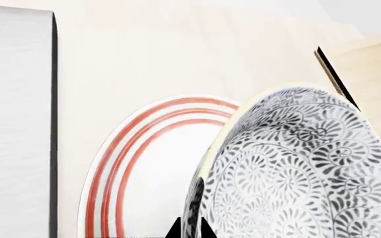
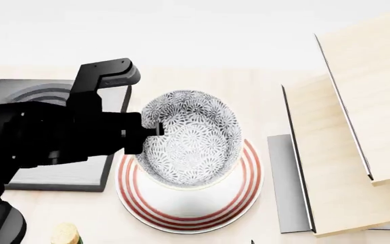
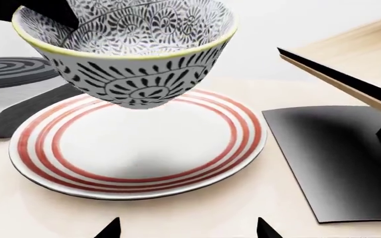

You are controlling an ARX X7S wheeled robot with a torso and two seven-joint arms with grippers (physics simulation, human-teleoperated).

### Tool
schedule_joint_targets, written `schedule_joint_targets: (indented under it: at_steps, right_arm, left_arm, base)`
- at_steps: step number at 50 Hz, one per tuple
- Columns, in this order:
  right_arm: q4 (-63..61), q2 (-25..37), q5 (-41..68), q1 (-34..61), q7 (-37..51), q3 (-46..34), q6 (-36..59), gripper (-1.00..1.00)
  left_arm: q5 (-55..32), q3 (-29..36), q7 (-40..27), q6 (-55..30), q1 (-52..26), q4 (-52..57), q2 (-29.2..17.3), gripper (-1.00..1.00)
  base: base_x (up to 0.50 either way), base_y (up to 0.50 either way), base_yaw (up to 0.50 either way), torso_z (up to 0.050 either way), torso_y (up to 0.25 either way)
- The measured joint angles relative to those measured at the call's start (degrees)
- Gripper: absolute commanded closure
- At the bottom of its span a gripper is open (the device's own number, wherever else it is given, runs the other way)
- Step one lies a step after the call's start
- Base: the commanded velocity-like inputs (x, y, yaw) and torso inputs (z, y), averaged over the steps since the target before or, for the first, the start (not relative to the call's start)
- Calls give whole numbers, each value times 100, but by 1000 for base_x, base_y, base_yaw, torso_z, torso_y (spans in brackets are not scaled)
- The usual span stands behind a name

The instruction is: Pick up the akita bowl and put it on the plate.

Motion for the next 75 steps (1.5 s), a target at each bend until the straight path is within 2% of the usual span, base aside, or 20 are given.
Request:
schedule_joint_targets:
  at_steps: [20, 47, 75]
  right_arm:
    - [77, -11, 23, 27, -12, -28, -81, -100]
    - [128, -13, 39, 54, 4, -75, -128, -100]
    - [205, -18, 80, 81, -2, -114, -205, -100]
  left_arm:
    - [407, -746, -179, 75, 279, 0, 0, 100]
    - [339, -1211, -393, 151, 615, 0, 1, 100]
    - [-628, -291, -546, 381, 745, 0, 1, 100]
  base:
    - [0, 0, 0, 0, 0]
    - [0, 0, 0, 0, 0]
    - [0, 0, 0, 0, 0]
